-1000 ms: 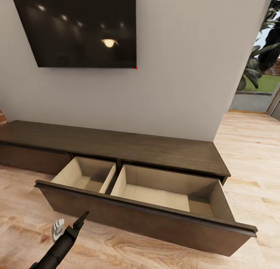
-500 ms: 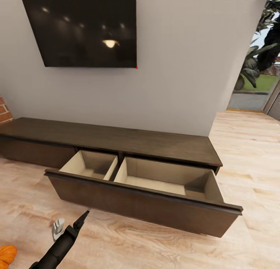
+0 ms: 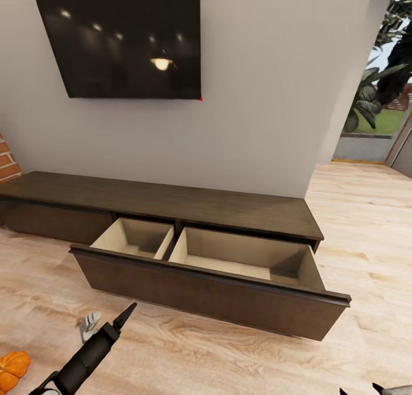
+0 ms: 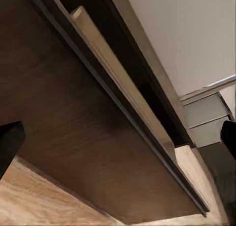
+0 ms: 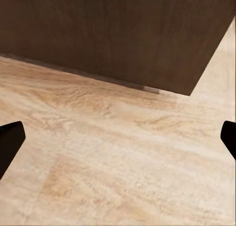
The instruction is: Place each of the two pumpkins and all three candles from the living room inside a cabinet in the living room (use any cabinet), then make sure every cabinet is closed, and position the cauldron so it is next to a table in the living room.
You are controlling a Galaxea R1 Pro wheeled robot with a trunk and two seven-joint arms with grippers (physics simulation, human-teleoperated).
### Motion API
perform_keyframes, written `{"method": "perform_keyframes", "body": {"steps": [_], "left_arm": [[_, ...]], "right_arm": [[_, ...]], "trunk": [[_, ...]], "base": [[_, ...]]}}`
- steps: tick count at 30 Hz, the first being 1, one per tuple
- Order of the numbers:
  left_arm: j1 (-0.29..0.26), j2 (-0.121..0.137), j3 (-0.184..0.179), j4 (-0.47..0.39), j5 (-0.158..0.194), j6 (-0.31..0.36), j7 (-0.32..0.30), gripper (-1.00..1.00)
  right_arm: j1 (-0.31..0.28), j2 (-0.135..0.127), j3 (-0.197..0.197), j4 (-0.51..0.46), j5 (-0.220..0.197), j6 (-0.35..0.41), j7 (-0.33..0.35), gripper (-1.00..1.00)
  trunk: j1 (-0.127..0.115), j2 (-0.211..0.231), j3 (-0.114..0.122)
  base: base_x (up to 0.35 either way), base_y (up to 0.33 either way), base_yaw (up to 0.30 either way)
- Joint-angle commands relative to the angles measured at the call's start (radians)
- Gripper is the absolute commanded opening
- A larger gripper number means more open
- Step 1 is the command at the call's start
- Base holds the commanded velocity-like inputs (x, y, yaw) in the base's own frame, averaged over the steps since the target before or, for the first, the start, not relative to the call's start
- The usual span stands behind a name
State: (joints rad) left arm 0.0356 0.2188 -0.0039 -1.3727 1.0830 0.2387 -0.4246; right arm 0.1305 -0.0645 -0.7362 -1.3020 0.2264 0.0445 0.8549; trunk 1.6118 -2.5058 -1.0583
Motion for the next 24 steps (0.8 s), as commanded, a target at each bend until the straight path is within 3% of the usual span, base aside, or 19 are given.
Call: {"method": "perform_keyframes", "body": {"steps": [1,4,9,11,13,19,22,24], "left_arm": [[0.001,-0.001,0.001,-0.007,0.003,0.019,0.035,1.0],[0.003,-0.007,0.004,-0.016,-0.006,0.034,0.116,1.0],[0.006,-0.006,0.008,-0.016,-0.002,0.042,0.143,1.0],[0.008,-0.001,0.01,-0.017,0.003,0.053,0.146,1.0],[0.011,0.002,0.011,-0.017,0.009,0.066,0.149,1.0],[0.015,0.003,0.016,-0.015,0.01,0.072,0.15,1.0],[0.016,0.003,0.029,-0.015,0.01,0.072,0.15,1.0],[0.017,0.002,0.038,-0.014,0.01,0.072,0.15,1.0]], "right_arm": [[0.0,0.015,0.002,-0.013,0.005,0.004,-0.024,1.0],[0.0,0.034,0.01,-0.03,0.012,0.007,-0.06,1.0],[0.0,0.041,0.013,-0.029,0.015,0.013,-0.071,1.0],[-0.001,0.057,0.024,-0.029,0.015,0.014,-0.074,1.0],[-0.001,0.095,0.044,-0.039,0.015,0.016,-0.075,1.0],[-0.006,0.173,0.066,-0.084,0.016,0.032,-0.077,1.0],[-0.016,0.201,0.101,-0.1,0.017,0.09,-0.079,1.0],[-0.032,0.212,0.169,-0.112,0.016,0.161,-0.113,1.0]], "trunk": [[0.0,0.0,-0.001],[0.0,0.0,-0.001],[0.0,0.0,-0.001],[0.0,0.0,-0.001],[0.0,0.0,-0.001],[0.0,0.0,-0.001],[0.0,0.0,-0.001],[0.0,0.0,0.0]], "base": [[-0.001,0.0,-0.024],[0.0,0.0,-0.009],[0.0,0.0,-0.002],[0.0,0.0,0.0],[0.0,0.0,0.0],[0.0,0.0,0.058],[0.0,0.0,0.22],[0.0,0.0,0.263]]}}
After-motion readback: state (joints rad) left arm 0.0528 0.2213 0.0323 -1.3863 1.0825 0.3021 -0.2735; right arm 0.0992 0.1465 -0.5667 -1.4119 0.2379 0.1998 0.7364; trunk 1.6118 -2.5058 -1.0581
